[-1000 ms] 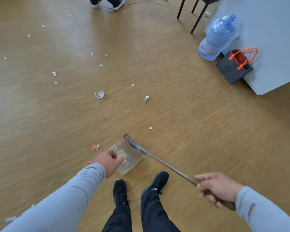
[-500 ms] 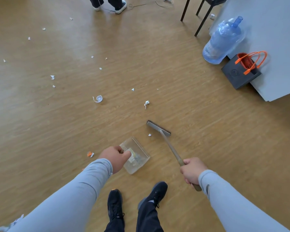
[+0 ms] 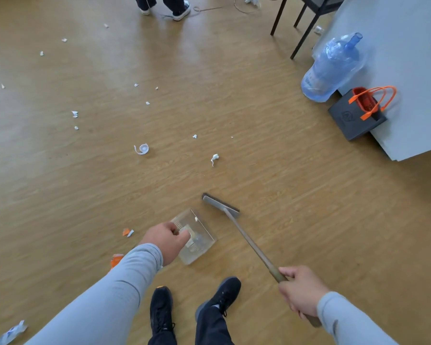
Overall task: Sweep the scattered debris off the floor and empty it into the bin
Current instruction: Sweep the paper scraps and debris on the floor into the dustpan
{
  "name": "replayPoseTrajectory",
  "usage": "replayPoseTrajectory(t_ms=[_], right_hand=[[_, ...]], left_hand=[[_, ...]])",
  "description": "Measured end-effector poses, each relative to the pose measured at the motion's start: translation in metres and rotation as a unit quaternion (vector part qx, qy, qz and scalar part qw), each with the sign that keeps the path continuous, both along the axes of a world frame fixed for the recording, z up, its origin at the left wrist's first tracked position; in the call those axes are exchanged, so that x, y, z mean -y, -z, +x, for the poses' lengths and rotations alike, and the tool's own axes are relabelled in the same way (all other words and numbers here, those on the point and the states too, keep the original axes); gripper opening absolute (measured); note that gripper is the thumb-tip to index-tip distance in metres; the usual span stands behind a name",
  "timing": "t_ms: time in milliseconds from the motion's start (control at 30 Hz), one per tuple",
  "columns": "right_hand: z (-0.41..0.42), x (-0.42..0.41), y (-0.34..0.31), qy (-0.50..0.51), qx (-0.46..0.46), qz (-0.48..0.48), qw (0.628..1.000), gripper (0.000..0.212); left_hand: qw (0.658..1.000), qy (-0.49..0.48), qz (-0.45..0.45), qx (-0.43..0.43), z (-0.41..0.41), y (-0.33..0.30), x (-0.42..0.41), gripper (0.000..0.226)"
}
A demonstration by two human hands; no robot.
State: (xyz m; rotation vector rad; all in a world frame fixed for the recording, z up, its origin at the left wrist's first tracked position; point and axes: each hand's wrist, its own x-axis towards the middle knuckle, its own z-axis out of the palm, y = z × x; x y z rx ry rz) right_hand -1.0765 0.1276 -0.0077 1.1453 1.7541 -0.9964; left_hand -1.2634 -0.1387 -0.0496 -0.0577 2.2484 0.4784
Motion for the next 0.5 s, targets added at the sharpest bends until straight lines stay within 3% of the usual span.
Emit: replayPoseTrajectory(t_ms=[133,267,500], right_hand=[[-0.015,-0.017,-0.006,-0.021,0.024,-0.030,0.999,0.064],[0.005,-0.071,-0.040,0.022,0.023,-0.068,0.997,0.052],[0.010,-0.077,-0.060,0.064,-0.042,-0.064,0.995,0.046]], left_hand=[[1.000,0.010,-0.016,-0.002,-0.002,-0.002,-0.006,0.032],[1.000,0.019,-0.013,-0.001,0.000,-0.008,-0.013,0.033],[0.999,-0.006,-0.011,0.031,0.010,-0.017,0.002,0.033]])
